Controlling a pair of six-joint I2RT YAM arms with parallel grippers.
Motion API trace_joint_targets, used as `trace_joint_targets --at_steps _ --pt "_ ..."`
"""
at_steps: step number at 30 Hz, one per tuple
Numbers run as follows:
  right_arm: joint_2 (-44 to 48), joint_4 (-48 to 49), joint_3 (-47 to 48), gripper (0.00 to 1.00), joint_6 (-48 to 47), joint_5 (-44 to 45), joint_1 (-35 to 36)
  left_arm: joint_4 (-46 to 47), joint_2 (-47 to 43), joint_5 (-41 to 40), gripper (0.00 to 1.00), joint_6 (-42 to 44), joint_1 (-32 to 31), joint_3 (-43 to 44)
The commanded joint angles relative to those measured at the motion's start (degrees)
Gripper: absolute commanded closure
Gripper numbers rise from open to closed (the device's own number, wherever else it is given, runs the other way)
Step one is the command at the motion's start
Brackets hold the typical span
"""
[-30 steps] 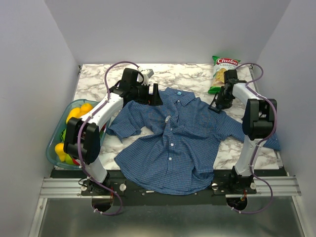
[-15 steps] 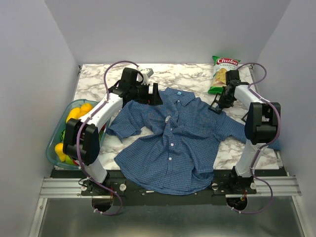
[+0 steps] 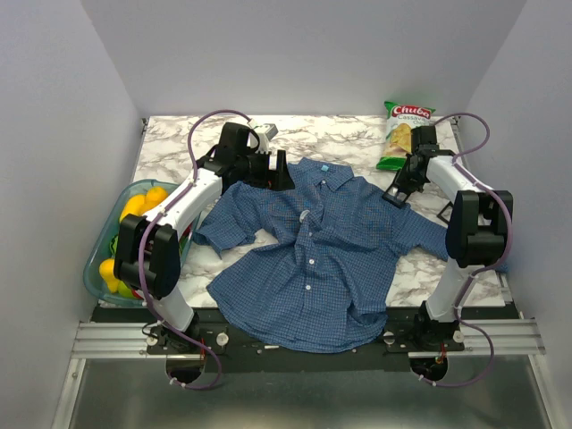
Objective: Pin the brooch onto the clothing
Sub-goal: Pick up the brooch from the brooch box.
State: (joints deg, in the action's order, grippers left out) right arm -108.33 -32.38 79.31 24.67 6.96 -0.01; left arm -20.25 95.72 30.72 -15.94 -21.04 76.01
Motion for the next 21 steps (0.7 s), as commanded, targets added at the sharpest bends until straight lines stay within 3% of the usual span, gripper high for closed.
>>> trace_joint_targets --at_steps 1,10,14,21 --pt "4.0 1.79 -1.17 0.99 2.23 0.86 -0.25 0.83 -2.38 1.62 0.02 -0.14 -0.32 -0.33" --pt "11.55 1.79 -1.96 0.99 1.7 -3.61 -0.08 3.72 -7.64 0.31 0.02 4.07 -2.34 -2.18" --pt "16.13 3.2 -4.5 0.99 1.96 -13.35 1.23 5.04 -12.38 -5.92 0.03 9.96 -7.08 -4.46" --pt "21.23 0.92 -6.36 0.99 6.26 -21.55 8.79 11.62 -19.6 -22.09 0.03 18.57 -19.21 -12.27"
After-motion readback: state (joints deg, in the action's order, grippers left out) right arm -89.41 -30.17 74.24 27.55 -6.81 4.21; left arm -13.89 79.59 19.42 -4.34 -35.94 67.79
